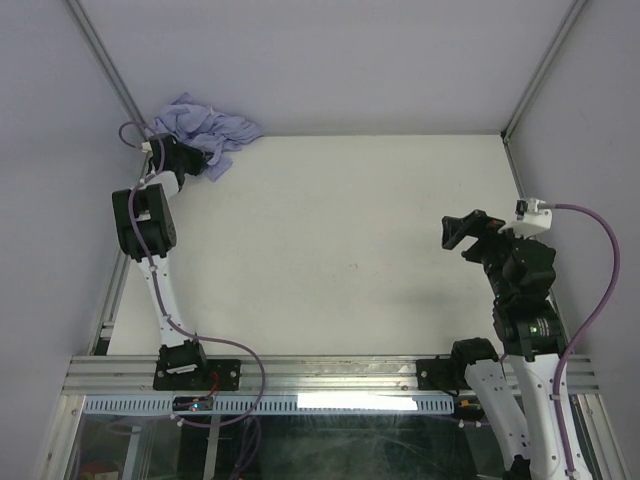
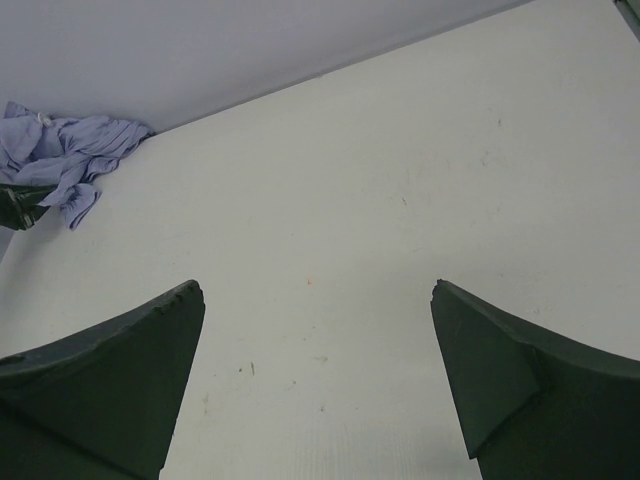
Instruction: Zip up the jacket
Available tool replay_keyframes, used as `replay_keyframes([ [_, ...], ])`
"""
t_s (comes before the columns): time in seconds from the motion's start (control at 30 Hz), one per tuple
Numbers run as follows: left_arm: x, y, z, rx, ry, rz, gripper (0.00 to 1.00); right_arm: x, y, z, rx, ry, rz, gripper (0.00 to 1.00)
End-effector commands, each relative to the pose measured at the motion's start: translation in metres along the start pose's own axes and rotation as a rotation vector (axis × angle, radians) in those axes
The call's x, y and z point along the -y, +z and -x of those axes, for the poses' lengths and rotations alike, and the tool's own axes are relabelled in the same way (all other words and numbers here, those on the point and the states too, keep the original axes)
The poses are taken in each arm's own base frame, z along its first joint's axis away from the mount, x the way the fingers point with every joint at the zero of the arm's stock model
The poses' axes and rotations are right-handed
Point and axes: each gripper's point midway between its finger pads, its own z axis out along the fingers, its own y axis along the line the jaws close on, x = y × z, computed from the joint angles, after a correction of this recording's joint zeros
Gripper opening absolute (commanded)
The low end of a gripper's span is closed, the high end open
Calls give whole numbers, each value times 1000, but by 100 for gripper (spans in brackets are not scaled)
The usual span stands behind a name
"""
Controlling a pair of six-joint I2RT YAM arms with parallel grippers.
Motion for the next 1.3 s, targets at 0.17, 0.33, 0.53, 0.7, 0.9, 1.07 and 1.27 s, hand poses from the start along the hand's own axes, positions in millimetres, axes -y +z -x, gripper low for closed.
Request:
replay_keyframes([
  [0.17,240,-157,-63,-39,359,-540,0,-27,-2,26,56,-36,128,100],
  [0.33,325,-243,-124,-88,491,-728,0,-36,-7,30,64,-33,171,99],
  [0.53,376,-349,-208,-191,633,-918,0,-43,-13,26,45,-30,214,100],
  [0.7,342,-403,-248,-306,650,-956,0,-51,-12,12,-17,-44,274,99],
  [0.9,242,-415,-267,-384,652,-755,16,-63,-1,-10,-106,-54,365,99],
  [1.07,190,-414,-245,-274,643,-517,59,-67,16,-29,-182,-42,405,99],
  [1.27,153,-374,-233,-252,654,-239,88,-67,32,-54,-270,-20,424,98],
])
